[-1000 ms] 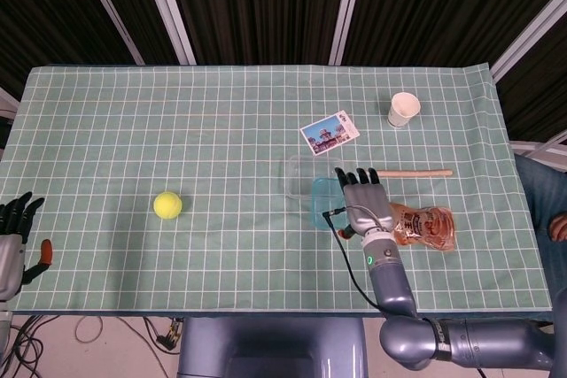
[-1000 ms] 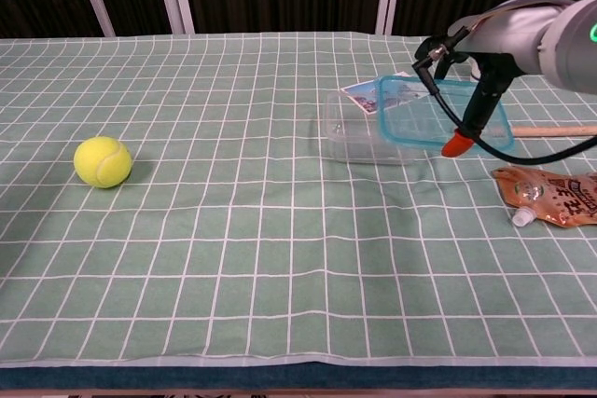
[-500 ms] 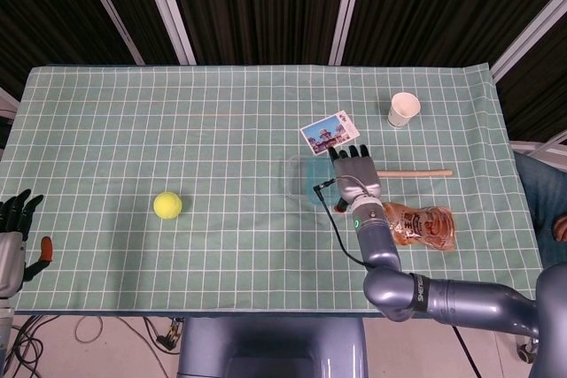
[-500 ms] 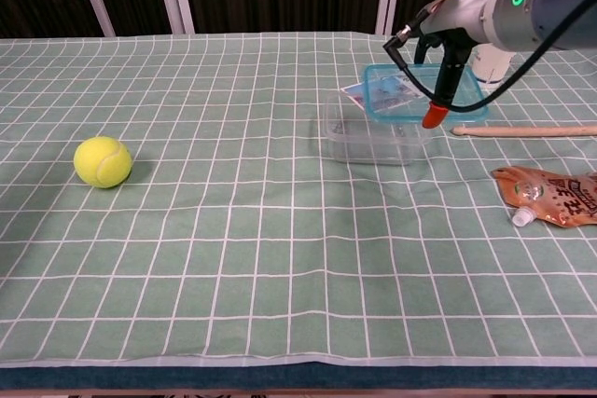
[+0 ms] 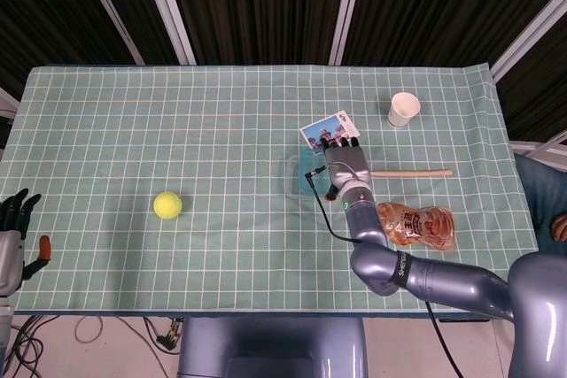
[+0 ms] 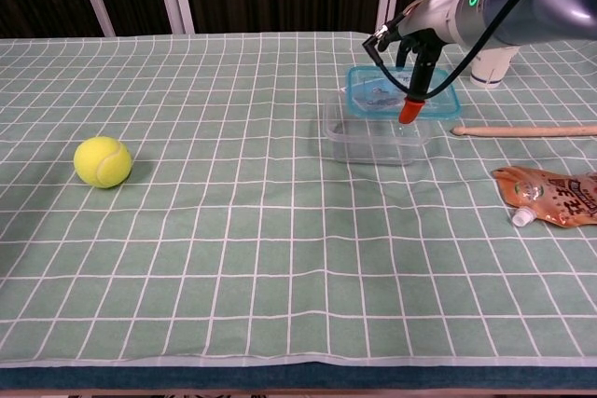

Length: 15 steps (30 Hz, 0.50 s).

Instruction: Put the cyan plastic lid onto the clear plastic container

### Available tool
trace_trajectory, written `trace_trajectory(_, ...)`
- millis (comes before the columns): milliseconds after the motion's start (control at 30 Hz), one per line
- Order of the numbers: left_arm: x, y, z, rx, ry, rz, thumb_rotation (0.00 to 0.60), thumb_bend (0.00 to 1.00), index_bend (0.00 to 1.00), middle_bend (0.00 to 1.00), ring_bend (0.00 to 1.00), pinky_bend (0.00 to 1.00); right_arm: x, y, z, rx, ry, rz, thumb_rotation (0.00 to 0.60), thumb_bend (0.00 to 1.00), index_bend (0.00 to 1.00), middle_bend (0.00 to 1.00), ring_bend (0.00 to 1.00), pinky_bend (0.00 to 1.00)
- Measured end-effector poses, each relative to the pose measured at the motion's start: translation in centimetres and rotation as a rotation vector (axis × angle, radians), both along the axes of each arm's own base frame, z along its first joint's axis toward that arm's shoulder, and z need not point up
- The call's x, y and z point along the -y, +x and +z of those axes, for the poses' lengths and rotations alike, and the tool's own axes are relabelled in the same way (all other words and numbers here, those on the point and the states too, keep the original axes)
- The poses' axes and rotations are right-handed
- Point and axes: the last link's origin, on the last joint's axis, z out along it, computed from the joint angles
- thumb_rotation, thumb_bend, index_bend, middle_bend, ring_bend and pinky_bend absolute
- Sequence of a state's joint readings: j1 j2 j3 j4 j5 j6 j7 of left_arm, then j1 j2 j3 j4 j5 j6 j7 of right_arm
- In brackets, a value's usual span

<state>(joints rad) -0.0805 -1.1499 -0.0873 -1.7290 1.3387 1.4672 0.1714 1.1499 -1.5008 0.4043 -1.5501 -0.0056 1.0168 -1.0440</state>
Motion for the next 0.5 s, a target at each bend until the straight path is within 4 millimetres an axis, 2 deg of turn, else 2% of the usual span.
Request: trace_trajectory(500, -0.1, -0.1, 0.1, 0.007, -0.004, 0.005, 0.6, 0.55, 0.1, 0.0, 0.0, 0.0, 0.5, 0.6, -1.9, 0.005, -0.002, -0.007, 0.6, 0.28, 0.01, 0.43, 0.09, 0.0)
